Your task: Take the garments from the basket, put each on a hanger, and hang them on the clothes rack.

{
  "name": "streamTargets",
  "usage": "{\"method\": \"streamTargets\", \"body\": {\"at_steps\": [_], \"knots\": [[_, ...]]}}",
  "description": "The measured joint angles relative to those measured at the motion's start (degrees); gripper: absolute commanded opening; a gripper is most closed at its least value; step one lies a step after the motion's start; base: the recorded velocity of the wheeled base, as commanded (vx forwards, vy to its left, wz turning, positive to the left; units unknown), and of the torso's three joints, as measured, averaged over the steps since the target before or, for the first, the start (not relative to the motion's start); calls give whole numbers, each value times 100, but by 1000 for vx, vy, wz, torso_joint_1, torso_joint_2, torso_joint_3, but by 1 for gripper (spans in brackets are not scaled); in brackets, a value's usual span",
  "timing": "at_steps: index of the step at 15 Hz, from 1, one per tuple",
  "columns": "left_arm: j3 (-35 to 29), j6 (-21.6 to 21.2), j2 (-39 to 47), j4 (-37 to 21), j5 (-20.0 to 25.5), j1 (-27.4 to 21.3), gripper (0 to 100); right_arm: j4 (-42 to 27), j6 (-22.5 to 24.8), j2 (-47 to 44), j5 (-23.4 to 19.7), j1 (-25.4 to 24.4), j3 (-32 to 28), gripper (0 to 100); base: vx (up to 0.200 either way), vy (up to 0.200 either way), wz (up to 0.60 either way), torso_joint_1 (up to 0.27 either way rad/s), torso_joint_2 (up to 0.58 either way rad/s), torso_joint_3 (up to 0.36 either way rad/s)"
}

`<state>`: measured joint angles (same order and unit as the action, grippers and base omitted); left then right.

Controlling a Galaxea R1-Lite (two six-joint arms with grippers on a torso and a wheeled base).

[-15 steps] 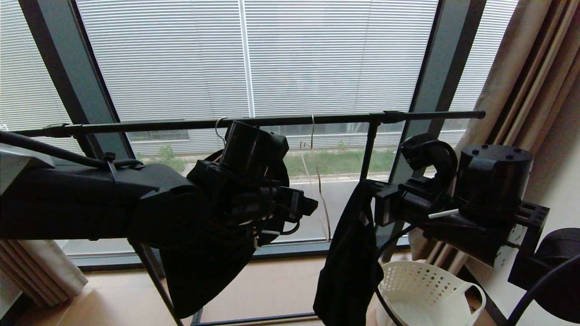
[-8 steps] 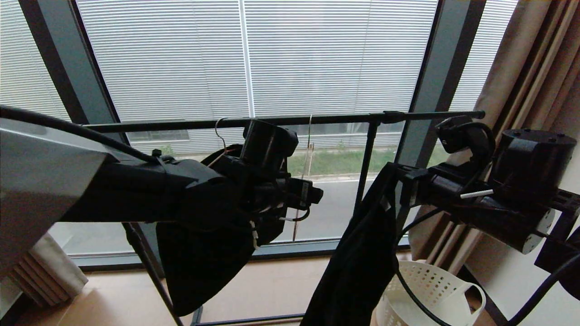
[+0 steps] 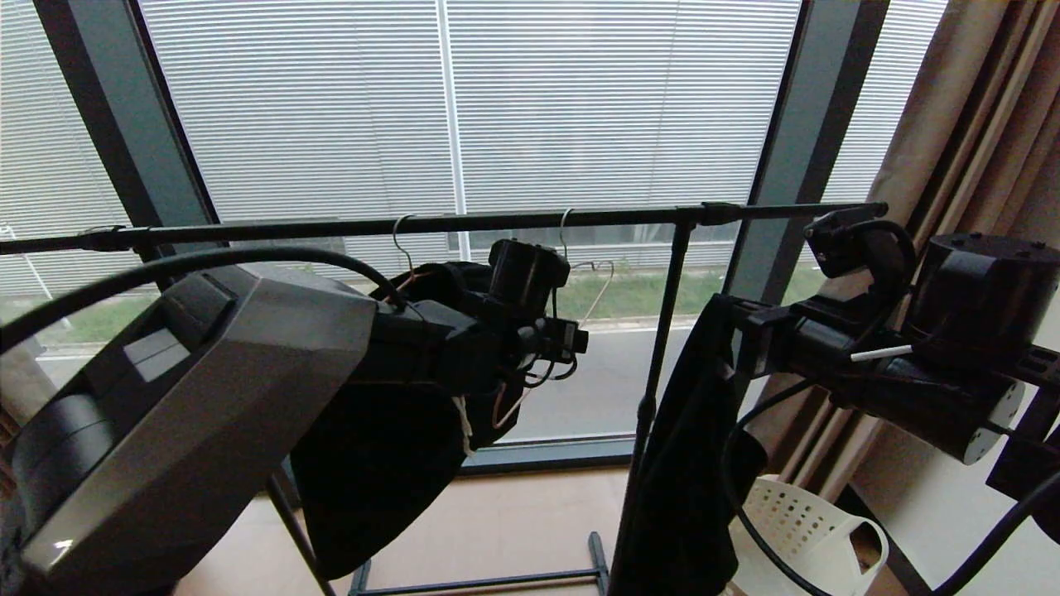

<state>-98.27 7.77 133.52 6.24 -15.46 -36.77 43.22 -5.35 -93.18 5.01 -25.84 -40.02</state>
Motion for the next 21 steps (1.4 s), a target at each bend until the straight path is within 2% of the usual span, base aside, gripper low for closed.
{"method": "streamTargets", "body": {"at_steps": [7, 12, 16, 21], "knots": [[-93, 33, 226, 11, -129, 26, 0, 2, 13, 11, -1, -6, 55, 0, 0, 0, 0, 0, 0, 0], [-35, 49, -1, 11, -127, -2, 0, 2, 16, 44, 0, 7, 55, 0, 0, 0, 0, 0, 0, 0], [436, 26, -393, 341, -116, -27, 0, 0, 16, 71, -1, 20, 48, 0, 0, 0, 0, 0, 0, 0], [1484, 13, -1023, 768, -105, -55, 0, 0, 34, 79, 16, 20, 23, 0, 0, 0, 0, 0, 0, 0]]}}
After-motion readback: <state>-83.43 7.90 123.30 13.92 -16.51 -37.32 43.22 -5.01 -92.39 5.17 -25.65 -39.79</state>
